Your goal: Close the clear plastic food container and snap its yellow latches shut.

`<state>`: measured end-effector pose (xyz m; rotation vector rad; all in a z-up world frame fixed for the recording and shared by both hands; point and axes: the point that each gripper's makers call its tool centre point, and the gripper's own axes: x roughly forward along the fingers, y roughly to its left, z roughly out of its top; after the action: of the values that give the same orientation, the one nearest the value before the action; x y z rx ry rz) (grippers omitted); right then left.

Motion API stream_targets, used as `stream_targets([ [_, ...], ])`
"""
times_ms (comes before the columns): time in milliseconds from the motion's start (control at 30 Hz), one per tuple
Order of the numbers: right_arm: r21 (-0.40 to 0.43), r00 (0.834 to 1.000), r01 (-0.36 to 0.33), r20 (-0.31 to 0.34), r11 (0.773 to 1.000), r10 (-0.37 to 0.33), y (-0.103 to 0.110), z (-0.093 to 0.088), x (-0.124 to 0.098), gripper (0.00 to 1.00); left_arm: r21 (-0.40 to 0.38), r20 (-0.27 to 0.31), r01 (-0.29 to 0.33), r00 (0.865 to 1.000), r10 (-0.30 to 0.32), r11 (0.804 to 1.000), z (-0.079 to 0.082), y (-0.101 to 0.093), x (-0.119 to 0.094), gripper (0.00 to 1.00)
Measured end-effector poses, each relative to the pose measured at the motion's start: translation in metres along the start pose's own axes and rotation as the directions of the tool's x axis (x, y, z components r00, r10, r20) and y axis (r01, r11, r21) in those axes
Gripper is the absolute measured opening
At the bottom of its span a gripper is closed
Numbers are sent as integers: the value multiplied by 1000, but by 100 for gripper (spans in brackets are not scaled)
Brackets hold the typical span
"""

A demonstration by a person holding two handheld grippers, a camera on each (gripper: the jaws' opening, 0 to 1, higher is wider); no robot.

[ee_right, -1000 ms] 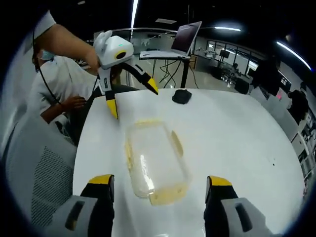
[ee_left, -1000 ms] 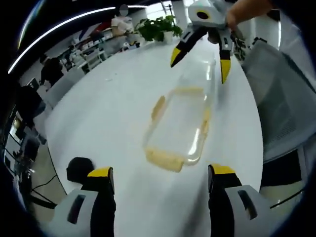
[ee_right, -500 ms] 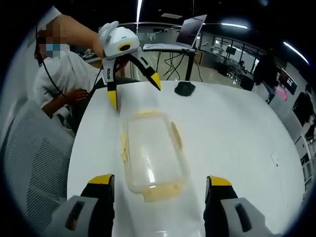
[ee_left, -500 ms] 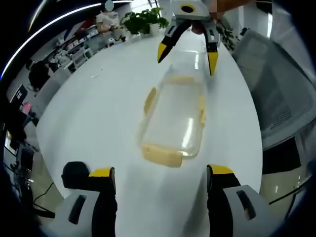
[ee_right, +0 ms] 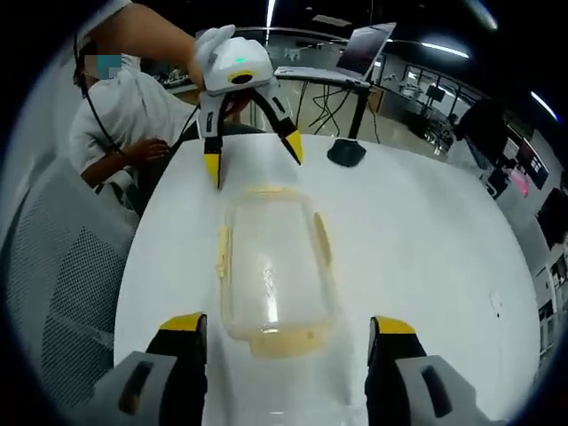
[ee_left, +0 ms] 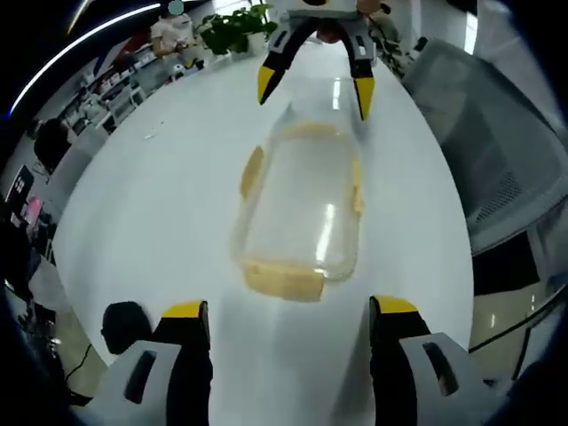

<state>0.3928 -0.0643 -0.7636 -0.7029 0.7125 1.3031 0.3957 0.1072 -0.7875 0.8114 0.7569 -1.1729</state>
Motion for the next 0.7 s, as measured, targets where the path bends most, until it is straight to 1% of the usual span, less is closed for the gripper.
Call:
stream_targets([
  [33, 11, 1000, -5, 7, 1000, 5, -2, 1, 0, 72, -4, -11, -14, 1000, 14, 1000, -2, 5, 1, 73],
  [67, 13, 1000, -8, 2, 1000, 8, -2, 0, 0, 71, -12, -10, -10, 1000, 10, 1000, -1, 5, 1, 71],
  [100, -1, 1000, -14, -8, 1000, 14, -1, -2, 1, 71, -19, 8, 9, 1000, -9, 1000, 2, 3, 1, 70],
  [133, -13, 1000, -16, -18, 1000, 16, -2, -4, 2, 71, -16, 10, 8, 1000, -8, 1000, 3, 3, 1, 71],
  [233, -24, 998, -47, -47, 999, 46, 1, -11, 6, 71, 13, -11, 13, 1000, -13, 1000, 0, 5, 4, 70],
  [333, -43, 996, -65, -71, 997, 62, 3, -14, 9, 70, 12, -15, 23, 1000, -23, 1000, -1, 6, 6, 69],
  [467, -80, 995, -53, -89, 995, 46, -1, -15, 12, 66, 35, -21, 26, 999, -25, 999, -1, 8, 7, 71],
  [600, -85, 994, -56, -101, 995, 47, -3, -17, 19, 66, 30, -25, 42, 999, -42, 999, -1, 9, 10, 68],
  [667, -91, 994, -50, -104, 995, 41, -4, -16, 19, 59, 50, -30, 42, 999, -40, 998, -1, 9, 11, 65],
  [700, -91, 993, -66, -108, 994, 56, -3, -16, 20, 57, 55, -31, 42, 999, -41, 998, -1, 10, 12, 64],
])
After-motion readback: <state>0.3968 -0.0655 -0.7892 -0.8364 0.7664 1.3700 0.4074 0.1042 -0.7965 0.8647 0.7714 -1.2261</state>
